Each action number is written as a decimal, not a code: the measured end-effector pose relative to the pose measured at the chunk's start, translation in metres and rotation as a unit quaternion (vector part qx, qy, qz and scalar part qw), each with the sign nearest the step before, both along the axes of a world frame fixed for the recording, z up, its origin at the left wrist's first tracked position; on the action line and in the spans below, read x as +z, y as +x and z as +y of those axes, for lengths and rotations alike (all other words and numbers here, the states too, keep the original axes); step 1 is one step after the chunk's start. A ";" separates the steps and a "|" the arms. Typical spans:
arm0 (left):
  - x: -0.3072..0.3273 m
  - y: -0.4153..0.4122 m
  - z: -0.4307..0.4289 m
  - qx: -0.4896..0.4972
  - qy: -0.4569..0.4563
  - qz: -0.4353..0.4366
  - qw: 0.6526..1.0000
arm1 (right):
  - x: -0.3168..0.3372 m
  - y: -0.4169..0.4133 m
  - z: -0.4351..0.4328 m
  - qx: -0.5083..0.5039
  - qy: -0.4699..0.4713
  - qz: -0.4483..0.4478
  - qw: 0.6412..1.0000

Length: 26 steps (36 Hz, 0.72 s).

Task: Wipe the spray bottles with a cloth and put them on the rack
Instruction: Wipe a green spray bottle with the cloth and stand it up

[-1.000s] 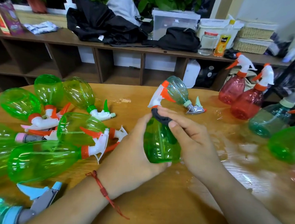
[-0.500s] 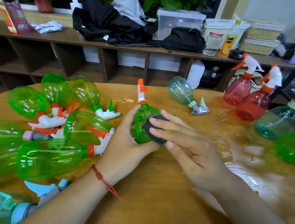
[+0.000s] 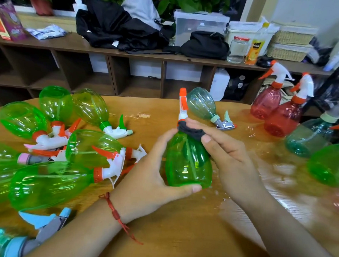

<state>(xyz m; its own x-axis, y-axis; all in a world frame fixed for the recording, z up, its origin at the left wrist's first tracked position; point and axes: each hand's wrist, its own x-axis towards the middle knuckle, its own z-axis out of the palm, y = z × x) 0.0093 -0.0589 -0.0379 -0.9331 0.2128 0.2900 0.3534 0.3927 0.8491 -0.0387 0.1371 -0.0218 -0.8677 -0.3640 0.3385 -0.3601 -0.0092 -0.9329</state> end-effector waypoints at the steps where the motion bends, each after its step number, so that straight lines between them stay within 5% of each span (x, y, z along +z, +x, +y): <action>1: 0.001 0.000 0.000 0.014 -0.026 0.010 1.000 | -0.002 0.000 0.000 -0.002 0.014 0.006 1.000; 16: -0.003 -0.002 0.002 0.085 -0.045 0.008 0.995 | -0.007 0.005 -0.011 -0.015 0.093 0.059 0.994; 26: 0.000 -0.011 -0.012 0.113 0.162 -0.016 0.980 | -0.008 0.017 -0.010 0.002 0.144 0.256 0.956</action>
<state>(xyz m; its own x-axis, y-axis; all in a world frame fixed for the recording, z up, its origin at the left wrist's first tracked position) -0.0013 -0.0708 -0.0381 -0.9553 -0.0980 0.2790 0.2608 0.1659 0.9510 -0.0215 0.1267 -0.0298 -0.6143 -0.5089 0.6030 -0.7701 0.2203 -0.5987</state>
